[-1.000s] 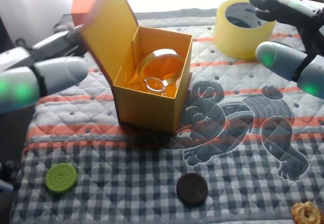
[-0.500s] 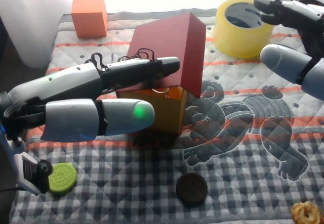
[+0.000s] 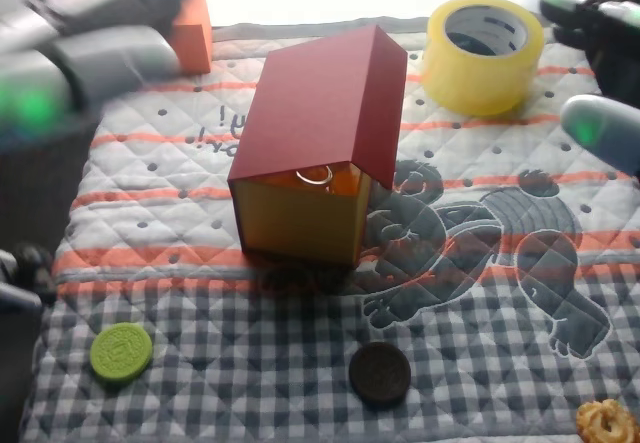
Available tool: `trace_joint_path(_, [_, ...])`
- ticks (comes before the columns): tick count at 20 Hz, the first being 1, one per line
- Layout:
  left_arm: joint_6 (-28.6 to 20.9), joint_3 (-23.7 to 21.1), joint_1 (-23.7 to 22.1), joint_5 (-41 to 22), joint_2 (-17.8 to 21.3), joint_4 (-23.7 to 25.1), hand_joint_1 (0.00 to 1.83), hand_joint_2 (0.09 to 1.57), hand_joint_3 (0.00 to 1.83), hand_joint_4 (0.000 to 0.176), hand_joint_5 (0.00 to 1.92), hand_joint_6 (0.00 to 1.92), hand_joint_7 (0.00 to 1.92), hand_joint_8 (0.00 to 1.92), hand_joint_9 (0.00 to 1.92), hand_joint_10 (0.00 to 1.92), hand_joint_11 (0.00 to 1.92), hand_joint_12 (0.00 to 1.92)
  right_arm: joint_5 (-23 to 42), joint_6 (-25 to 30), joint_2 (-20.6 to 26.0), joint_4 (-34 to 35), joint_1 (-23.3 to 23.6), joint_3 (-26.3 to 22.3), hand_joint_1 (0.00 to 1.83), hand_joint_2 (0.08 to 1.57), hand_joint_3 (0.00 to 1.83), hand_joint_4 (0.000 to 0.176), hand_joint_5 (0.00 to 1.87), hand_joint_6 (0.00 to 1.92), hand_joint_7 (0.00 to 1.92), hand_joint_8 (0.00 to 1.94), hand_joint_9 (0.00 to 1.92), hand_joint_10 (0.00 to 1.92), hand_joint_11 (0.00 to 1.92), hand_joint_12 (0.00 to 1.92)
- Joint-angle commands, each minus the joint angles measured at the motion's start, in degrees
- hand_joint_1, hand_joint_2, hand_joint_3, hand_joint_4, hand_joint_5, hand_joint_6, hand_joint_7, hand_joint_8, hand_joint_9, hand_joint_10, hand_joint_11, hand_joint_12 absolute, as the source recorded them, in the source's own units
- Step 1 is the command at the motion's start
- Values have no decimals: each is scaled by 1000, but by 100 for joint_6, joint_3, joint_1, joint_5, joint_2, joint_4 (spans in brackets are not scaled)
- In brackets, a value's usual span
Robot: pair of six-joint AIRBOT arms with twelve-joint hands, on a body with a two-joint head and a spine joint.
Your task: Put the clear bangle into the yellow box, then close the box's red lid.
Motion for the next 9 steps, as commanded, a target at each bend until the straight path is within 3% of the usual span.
trace_joint_path(1, [-18, -26, 16, -1125, 35, -90, 228, 1321, 0, 0, 25, 7, 0, 0, 0, 0, 14, 6, 793, 42, 65, -14, -6, -35, 14, 1324, 3, 9, 345, 0, 649, 2, 541, 1, 241, 289])
trace_joint_path(2, [-18, -46, 102, -1348, 75, -222, 294, 1308, 0, 0, 46, 12, 0, 0, 0, 0, 3, 1, 823, 32, 82, -25, -40, -53, 16, 1333, 0, 2, 321, 0, 631, 0, 515, 0, 171, 393])
trace_joint_path(3, [-18, -106, 261, -1753, 149, -452, 308, 1259, 0, 0, 98, 8, 72, 5, 92, 11, 121, 67, 887, 23, 129, -42, -84, -101, 30, 1318, 4, 0, 314, 0, 624, 0, 495, 0, 130, 486])
trace_joint_path(4, [-19, -139, 343, -1966, 184, -564, 294, 1233, 13, 0, 93, 3, 115, 5, 135, 6, 39, 338, 927, 19, 172, -57, -102, -137, 70, 1320, 4, 0, 304, 0, 618, 0, 504, 4, 134, 517])
trace_joint_path(5, [-21, -170, 425, -2191, 203, -672, 452, 1181, 0, 1, 77, 2, 127, 3, 114, 5, 7, 289, 976, 11, 220, -72, -123, -177, 138, 1327, 1, 0, 306, 0, 609, 0, 532, 2, 134, 584])
trace_joint_path(6, [-26, -196, 526, -2465, 206, -801, 491, 1159, 0, 25, 55, 0, 128, 2, 113, 6, 1, 277, 1067, -16, 273, -82, -164, -220, 180, 1335, 1, 0, 311, 1, 612, 1, 567, 11, 158, 620])
trace_joint_path(7, [-64, -208, 592, -2713, 199, -925, 540, 1106, 0, 24, 68, 0, 199, 4, 194, 7, 0, 445, 1165, -27, 295, -101, -199, -245, 191, 1366, 0, 0, 291, 0, 557, 0, 579, 6, 157, 679])
trace_joint_path(8, [-123, -206, 614, -2868, 189, -992, 560, 1098, 0, 7, 61, 1, 216, 4, 218, 7, 0, 526, 1231, -31, 297, -119, -221, -256, 225, 1352, 0, 0, 296, 1, 553, 1, 583, 4, 31, 807])
trace_joint_path(9, [-244, -199, 665, -3091, 167, -1078, 507, 1069, 0, 27, 36, 2, 206, 2, 207, 2, 0, 455, 1289, -47, 298, -155, -230, -274, 247, 1342, 0, 0, 310, 4, 564, 5, 581, 2, 5, 882])
